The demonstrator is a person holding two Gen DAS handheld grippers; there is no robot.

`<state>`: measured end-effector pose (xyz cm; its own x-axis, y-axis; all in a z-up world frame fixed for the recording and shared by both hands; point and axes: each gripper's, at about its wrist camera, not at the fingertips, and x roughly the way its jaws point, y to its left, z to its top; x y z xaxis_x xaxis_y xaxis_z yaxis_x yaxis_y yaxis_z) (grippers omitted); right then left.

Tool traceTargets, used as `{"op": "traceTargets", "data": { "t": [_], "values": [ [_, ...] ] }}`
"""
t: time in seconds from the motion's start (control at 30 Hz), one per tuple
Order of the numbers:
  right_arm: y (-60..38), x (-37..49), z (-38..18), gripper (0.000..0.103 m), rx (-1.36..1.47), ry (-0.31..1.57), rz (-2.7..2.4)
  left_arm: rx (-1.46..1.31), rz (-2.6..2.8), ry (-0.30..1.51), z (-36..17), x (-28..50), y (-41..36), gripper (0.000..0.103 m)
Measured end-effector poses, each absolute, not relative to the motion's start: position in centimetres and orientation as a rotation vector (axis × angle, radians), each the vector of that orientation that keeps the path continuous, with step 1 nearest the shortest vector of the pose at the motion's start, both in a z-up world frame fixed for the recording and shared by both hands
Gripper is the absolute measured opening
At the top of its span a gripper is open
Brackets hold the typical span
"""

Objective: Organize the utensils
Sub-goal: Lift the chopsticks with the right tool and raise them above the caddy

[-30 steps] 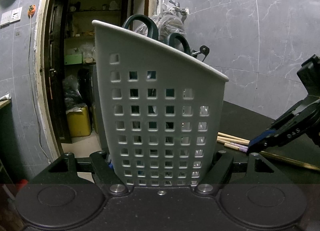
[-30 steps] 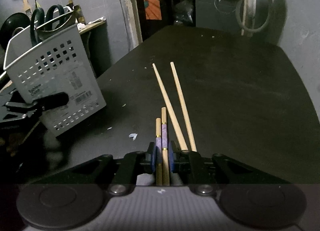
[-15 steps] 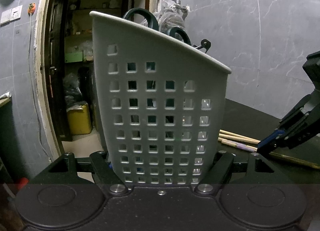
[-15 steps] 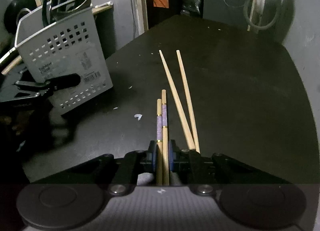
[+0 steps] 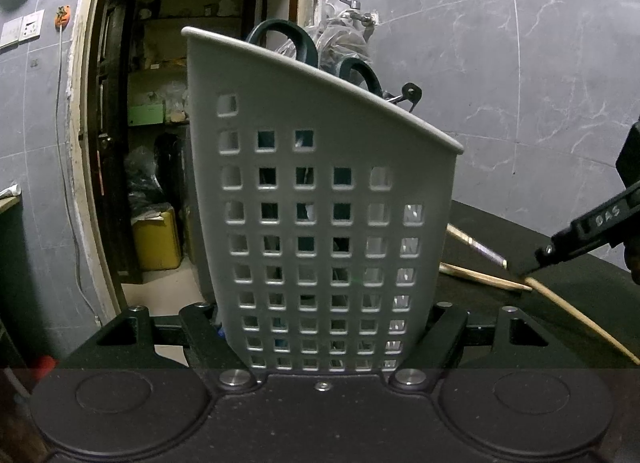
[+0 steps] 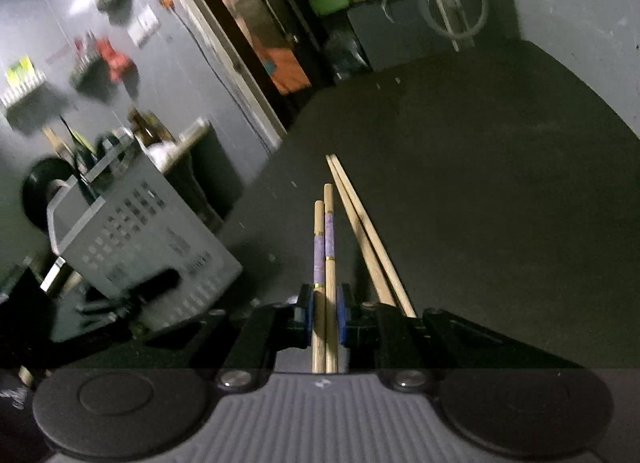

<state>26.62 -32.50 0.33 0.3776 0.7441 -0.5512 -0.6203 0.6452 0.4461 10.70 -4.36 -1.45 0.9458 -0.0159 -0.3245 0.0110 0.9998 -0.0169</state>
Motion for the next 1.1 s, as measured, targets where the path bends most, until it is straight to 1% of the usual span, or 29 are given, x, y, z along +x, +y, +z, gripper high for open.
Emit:
{"op": "traceTargets", "data": {
  "t": [0.2, 0.37, 0.57, 0.8, 0.93, 1.1],
  "values": [
    [-33.9, 26.3, 0.5, 0.013, 0.338, 0.676, 0.94, -0.012, -0.012, 0.33, -1.4, 10.8, -4.4, 0.077],
    [-34.3, 25.6, 2.7, 0.013, 0.412, 0.508, 0.992, -0.009, -0.008, 0.33, -1.3, 10.8, -4.6, 0.077],
    [-33.1, 25.3, 7.1, 0.013, 0.472, 0.271, 1.062, -0.007, -0.008, 0.329, -1.3, 10.8, -4.7, 0.077],
    [-28.8, 26.3, 12.6, 0.014, 0.559, 0.075, 1.172, -0.003, -0.008, 0.334, -1.3, 10.8, -4.9, 0.077],
    [-25.9, 26.9, 13.8, 0.014, 0.593, 0.01, 1.213, -0.002, -0.008, 0.334, -1.2, 10.9, -4.8, 0.077],
    [-23.1, 28.0, 12.7, 0.014, 0.623, -0.028, 1.234, -0.005, -0.008, 0.335, -1.2, 11.0, -4.7, 0.077]
  ]
}}
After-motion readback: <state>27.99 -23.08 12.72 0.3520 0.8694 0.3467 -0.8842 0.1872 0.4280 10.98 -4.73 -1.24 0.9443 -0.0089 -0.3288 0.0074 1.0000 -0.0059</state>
